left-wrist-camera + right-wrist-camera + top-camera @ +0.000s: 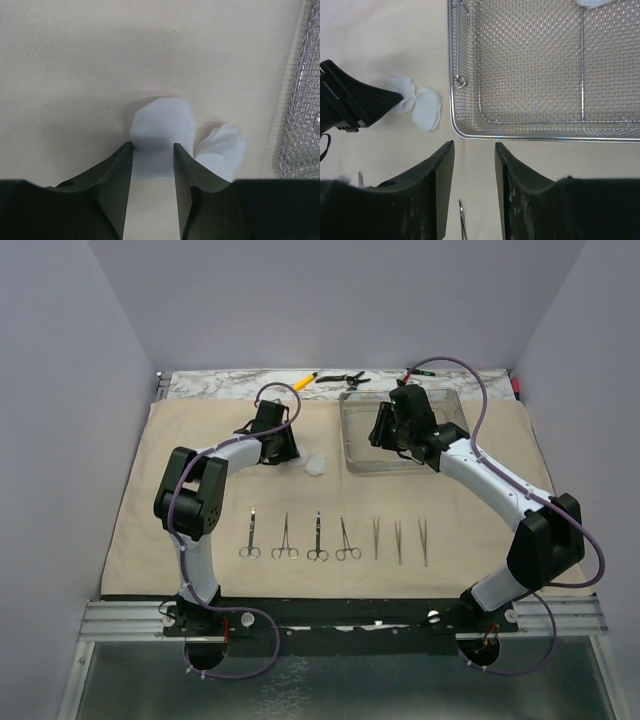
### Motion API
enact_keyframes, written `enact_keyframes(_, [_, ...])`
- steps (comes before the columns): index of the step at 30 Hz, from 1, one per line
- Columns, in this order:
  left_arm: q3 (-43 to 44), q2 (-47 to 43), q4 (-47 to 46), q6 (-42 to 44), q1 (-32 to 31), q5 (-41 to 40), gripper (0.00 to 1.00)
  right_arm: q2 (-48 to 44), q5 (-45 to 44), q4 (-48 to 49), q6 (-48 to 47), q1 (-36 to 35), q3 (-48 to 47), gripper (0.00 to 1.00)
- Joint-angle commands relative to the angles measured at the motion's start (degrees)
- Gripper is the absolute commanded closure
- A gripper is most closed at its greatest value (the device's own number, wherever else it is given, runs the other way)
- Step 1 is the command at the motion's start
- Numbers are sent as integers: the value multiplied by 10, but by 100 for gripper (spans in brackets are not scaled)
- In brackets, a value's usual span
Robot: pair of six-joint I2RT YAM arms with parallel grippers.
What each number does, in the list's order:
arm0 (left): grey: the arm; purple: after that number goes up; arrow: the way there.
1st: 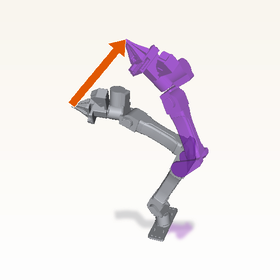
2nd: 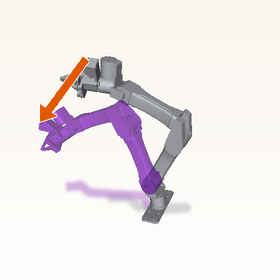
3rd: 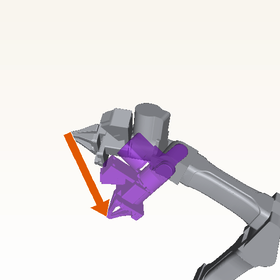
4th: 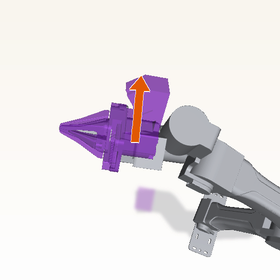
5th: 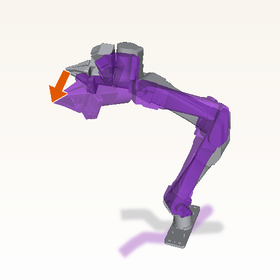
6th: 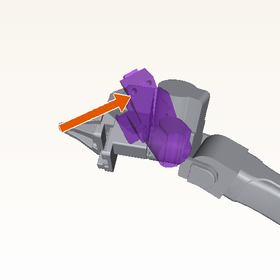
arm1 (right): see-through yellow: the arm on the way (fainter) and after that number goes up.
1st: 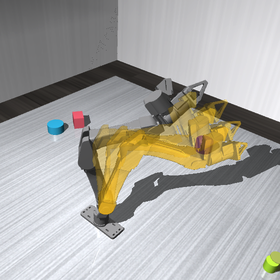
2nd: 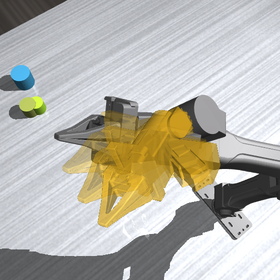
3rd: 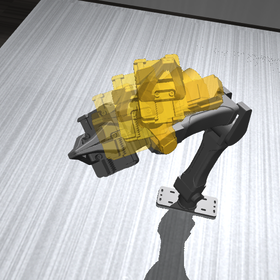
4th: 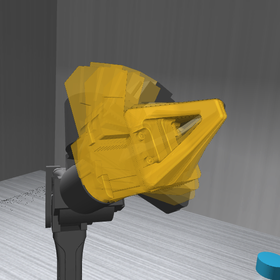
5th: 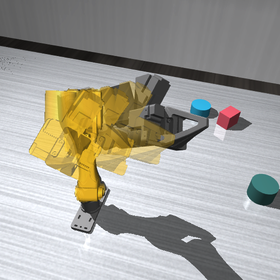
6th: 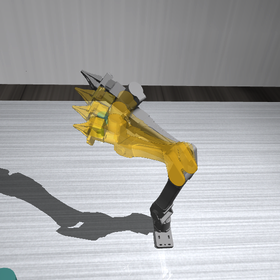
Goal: Open and lay out the surgical kit
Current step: Adjust the medical item in the surgical kit.
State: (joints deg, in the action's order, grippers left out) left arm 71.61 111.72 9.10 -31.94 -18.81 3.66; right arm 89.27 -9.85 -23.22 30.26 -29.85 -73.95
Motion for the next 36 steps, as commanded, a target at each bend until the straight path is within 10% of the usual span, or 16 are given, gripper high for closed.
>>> enact_keyframes(1, [15, 7, 2, 17, 1, -6, 61, -2, -2, 8, -9, 5, 6, 59])
enact_keyframes(18, [25, -4, 12, 51, -4, -53, 49, 6, 17, 10, -2, 7, 1, 61])
enact_keyframes(36, [34, 38, 36, 46, -10, -6, 78, 17, 31, 13, 6, 7, -5, 65])
